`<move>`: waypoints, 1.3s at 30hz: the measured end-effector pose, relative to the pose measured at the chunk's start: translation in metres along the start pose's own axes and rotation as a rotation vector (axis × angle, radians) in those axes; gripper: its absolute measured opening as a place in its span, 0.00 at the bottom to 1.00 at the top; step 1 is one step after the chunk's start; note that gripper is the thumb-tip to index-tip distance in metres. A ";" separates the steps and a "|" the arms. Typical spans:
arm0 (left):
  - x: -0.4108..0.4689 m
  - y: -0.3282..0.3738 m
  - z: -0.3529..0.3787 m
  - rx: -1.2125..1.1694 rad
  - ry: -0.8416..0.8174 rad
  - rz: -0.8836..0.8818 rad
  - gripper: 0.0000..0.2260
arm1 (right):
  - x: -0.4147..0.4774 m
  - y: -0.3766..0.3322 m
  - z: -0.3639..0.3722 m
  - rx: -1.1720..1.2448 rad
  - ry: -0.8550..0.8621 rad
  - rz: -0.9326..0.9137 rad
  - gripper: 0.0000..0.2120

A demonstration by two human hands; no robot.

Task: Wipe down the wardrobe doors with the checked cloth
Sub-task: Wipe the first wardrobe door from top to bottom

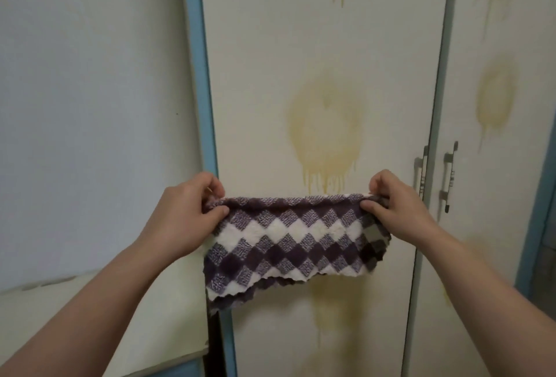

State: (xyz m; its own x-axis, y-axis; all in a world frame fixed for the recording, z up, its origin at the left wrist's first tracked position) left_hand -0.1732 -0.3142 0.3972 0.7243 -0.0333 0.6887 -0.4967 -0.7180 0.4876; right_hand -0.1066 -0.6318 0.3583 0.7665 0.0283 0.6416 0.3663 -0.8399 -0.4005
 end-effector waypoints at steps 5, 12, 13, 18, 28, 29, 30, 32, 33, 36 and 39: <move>0.004 0.019 0.013 0.043 0.170 0.256 0.13 | 0.005 -0.008 -0.015 -0.305 0.337 -0.189 0.10; 0.010 0.033 0.040 0.320 0.306 0.467 0.11 | 0.016 -0.020 -0.008 -0.407 0.483 -0.454 0.14; 0.009 0.032 0.041 0.370 0.331 0.470 0.11 | 0.017 -0.022 -0.006 -0.419 0.495 -0.466 0.15; -0.002 0.039 0.050 0.766 0.469 0.318 0.08 | 0.015 -0.017 -0.010 -0.612 0.624 -0.379 0.09; -0.004 0.029 0.107 0.452 0.373 -0.351 0.35 | 0.011 -0.016 0.048 -0.181 0.122 0.073 0.29; -0.007 0.029 0.113 0.417 0.404 -0.357 0.37 | 0.008 -0.018 0.051 -0.130 0.176 0.068 0.30; -0.008 0.028 0.122 0.389 0.430 -0.351 0.39 | 0.006 -0.020 0.053 -0.077 0.257 0.032 0.30; -0.009 0.028 0.140 0.358 0.451 -0.313 0.40 | 0.001 -0.024 0.058 -0.013 0.383 -0.086 0.27; -0.009 0.027 0.147 0.364 0.445 -0.294 0.40 | -0.001 -0.025 0.063 -0.021 0.395 -0.150 0.25; -0.005 0.019 0.154 0.440 0.442 -0.264 0.36 | 0.003 -0.026 0.082 -0.172 0.352 -0.313 0.20; 0.004 0.009 0.153 0.478 0.477 -0.254 0.36 | 0.013 -0.026 0.092 -0.354 0.379 -0.331 0.21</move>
State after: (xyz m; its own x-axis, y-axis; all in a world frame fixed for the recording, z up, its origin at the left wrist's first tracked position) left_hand -0.1016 -0.4270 0.3217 0.4477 0.4039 0.7977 0.0017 -0.8925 0.4510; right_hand -0.0573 -0.5595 0.3169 0.3775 0.1781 0.9087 0.3051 -0.9504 0.0596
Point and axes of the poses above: each hand's wrist, its own x-axis towards the middle knuckle, its own z-axis out of the palm, y = z × x, the point moved 8 cm from there along x, towards the middle knuckle, and after that the axes turned 10 degrees about -x, right-handed, at the moved point
